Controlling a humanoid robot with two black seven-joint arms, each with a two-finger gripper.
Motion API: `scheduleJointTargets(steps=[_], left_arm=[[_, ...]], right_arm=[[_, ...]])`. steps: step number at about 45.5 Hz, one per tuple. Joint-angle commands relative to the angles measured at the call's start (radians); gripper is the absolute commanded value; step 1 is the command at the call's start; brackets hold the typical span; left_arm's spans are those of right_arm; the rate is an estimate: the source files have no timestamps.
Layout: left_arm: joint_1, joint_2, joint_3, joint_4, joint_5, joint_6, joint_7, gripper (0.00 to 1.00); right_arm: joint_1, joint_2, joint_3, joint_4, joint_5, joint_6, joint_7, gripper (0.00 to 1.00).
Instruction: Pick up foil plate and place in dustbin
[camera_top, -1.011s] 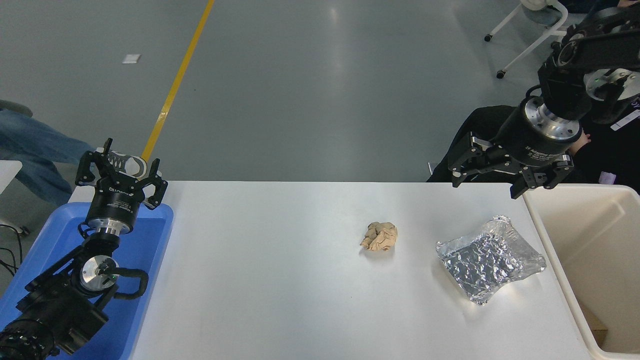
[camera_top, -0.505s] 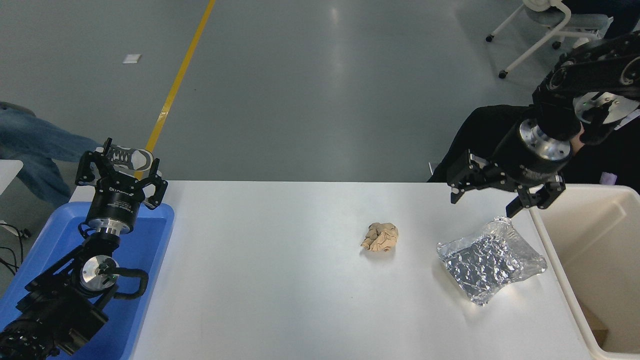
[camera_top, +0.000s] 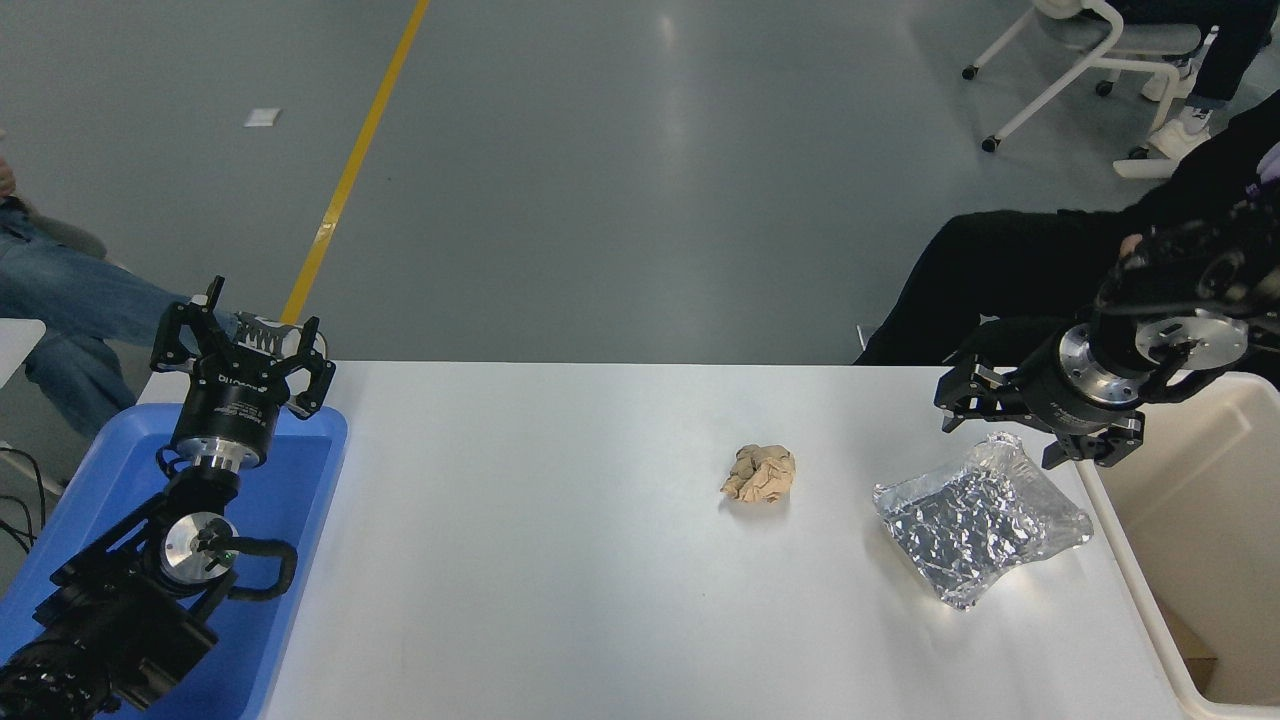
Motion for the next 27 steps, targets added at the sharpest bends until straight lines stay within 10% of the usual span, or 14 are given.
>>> scheduleJointTargets(steps=[1,27], left_arm=[[0.0,0.0,-0.001,-0.001,0.0,0.0,-0.001,0.99],[0.0,0.0,-0.002,-0.001,0.0,0.0,-0.001,0.99]], right_arm=[[-0.127,-0.006,0.01,-0.03,-0.001,-0.134,0.001,1.0],[-0.375,-0.006,0.128,-0.185,0.037,-0.16,-0.001,1.0]])
